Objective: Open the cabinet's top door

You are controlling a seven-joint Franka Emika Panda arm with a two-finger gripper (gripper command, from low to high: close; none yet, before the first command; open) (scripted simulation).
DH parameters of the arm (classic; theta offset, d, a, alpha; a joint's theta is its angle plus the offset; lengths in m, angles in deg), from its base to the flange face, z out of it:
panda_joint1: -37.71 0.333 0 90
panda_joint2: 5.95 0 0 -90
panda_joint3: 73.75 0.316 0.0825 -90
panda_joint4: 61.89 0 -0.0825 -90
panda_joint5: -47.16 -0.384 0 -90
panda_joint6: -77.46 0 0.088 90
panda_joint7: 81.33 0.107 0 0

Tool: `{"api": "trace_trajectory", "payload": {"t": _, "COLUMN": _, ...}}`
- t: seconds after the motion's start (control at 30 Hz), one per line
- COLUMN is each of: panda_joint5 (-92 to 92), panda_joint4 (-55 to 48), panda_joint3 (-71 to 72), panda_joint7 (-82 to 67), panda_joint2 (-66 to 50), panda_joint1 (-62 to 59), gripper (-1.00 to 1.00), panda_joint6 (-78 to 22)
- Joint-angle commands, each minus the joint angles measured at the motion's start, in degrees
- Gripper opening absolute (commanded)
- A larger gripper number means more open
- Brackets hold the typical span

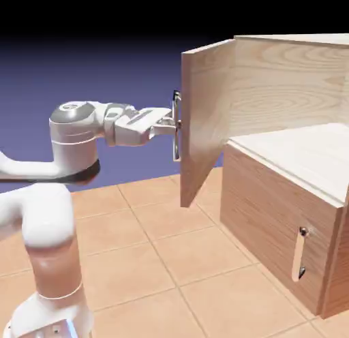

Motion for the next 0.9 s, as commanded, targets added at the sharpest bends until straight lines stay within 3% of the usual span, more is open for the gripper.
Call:
{"api": "trace_trajectory", "payload": {"t": 0.0, "panda_joint5": -2.59, "panda_joint4": 0.02, "panda_joint3": 2.01, "panda_joint7": -0.74, "panda_joint2": 0.67, "panda_joint1": 1.23, "gripper": -1.00, "panda_joint6": -2.27}}
{"api": "trace_trajectory", "payload": {"t": 0.4, "panda_joint5": -28.08, "panda_joint4": -6.42, "panda_joint3": 26.70, "panda_joint7": -4.78, "panda_joint2": 1.17, "panda_joint1": 6.47, "gripper": -1.00, "panda_joint6": -23.59}}
{"api": "trace_trajectory", "payload": {"t": 0.87, "panda_joint5": -46.43, "panda_joint4": -33.53, "panda_joint3": 49.90, "panda_joint7": -4.69, "panda_joint2": -7.56, "panda_joint1": -8.71, "gripper": -1.00, "panda_joint6": -52.82}}
